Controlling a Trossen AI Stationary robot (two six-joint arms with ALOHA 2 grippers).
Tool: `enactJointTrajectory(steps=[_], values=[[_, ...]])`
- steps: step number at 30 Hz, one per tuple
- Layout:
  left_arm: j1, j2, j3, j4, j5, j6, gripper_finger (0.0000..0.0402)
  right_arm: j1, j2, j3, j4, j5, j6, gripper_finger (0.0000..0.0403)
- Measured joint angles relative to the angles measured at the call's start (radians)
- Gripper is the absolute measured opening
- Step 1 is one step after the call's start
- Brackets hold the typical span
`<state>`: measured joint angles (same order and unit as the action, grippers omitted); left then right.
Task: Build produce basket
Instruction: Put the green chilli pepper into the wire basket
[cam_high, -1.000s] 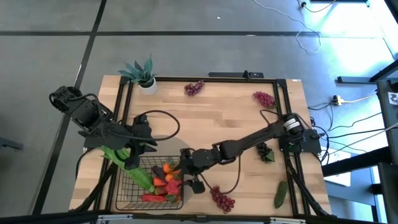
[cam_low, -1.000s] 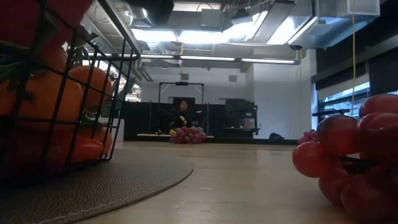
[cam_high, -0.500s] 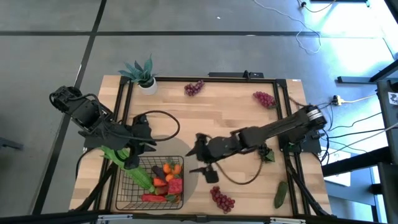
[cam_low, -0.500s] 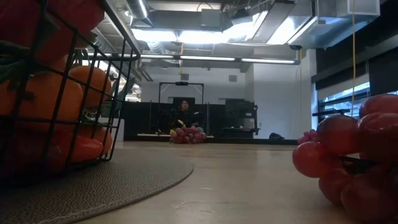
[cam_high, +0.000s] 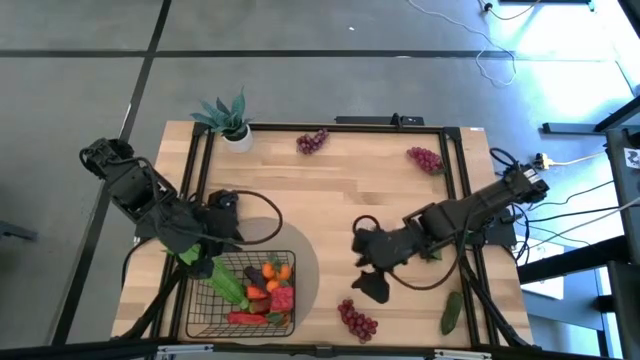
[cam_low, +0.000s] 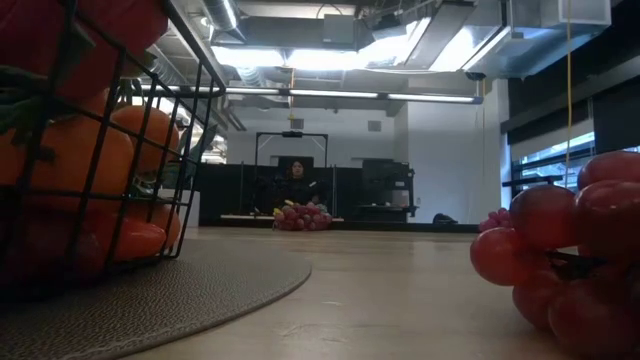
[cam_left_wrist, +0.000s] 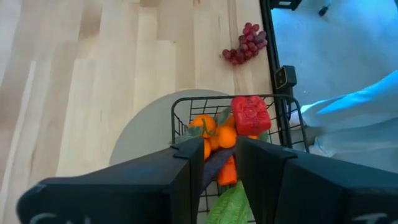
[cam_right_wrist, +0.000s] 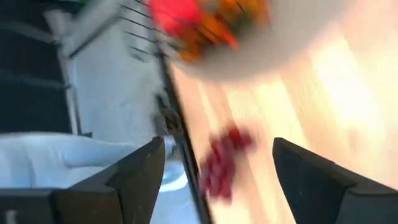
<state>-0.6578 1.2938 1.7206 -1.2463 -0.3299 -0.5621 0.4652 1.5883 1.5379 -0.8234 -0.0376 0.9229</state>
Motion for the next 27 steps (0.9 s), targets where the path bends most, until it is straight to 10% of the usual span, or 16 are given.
enactJointTrajectory(steps=[14, 27], values=[[-0.011, 0.013, 0.000, 0.016, -0.055, 0.021, 0.0081, 0.219, 0.000, 0.000, -0.562, -0.203, 0.923, 0.0265], [-0.022, 0.062, 0.000, 0.208, -0.050, 0.143, 0.0082, 0.475, 0.004, -0.046, -0.645, -0.195, 1.466, 0.0265]])
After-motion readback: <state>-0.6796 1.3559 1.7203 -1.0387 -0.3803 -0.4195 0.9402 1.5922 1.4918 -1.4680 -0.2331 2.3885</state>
